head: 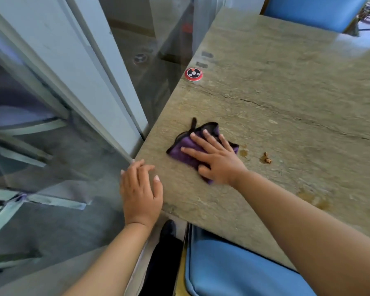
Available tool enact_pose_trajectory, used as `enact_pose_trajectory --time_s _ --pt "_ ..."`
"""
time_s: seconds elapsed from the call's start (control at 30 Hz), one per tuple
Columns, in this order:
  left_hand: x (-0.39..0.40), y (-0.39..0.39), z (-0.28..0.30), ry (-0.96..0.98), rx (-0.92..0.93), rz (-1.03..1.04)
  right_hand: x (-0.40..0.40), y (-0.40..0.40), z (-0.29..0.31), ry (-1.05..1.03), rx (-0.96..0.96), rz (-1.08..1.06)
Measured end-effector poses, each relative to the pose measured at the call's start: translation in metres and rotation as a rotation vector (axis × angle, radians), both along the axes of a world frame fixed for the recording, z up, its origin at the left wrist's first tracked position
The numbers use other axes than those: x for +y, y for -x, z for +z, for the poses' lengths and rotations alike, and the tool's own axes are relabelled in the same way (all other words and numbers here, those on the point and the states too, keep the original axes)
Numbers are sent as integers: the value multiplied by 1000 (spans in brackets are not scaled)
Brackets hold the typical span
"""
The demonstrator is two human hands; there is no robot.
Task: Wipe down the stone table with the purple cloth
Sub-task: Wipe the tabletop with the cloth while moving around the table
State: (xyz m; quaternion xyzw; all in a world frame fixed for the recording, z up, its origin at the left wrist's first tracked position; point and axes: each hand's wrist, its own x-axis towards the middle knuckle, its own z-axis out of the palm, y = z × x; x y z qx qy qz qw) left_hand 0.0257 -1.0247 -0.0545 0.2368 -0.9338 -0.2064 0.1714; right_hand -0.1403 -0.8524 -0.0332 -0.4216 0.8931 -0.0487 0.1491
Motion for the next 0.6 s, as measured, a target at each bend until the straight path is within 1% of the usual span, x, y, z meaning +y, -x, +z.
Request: enact_pose_trajectory --time_s 0.03,0.1,0.13,0.17,0.27,0.33,0.4,0.47,0.53,0.57,0.6 --pt "-1 -10 -2 -33 -8 10 -9 2 -1 -2 -5 -117" --pt "-6 -25 -3 -108 -1 -39 -41 -2 -2 -26 -13 -307" --pt "-10 -28 -3 -148 19 -72 -59 -7 -3 -30 -15 -348" --pt "-14 -28 -1 -197 49 -83 -74 -15 -4 -28 -13 -337" --pt "-19 -24 6 -367 154 -8 -97 -52 -2 -10 14 -106" --pt "-16 -21 9 -431 208 47 -88 -80 -4 43 52 70" --pt "-12 -19 12 -413 212 63 -63 -98 -6 116 71 235" --pt "-7 -15 11 -309 164 48 -29 -93 -10 97 98 396" --pt "-1 -10 8 -188 81 40 -1 -73 -8 55 116 448" --pt "3 -6 6 -155 41 35 6 -62 -6 30 121 402" --pt "7 -3 6 -142 10 24 9 -51 -4 4 118 300"
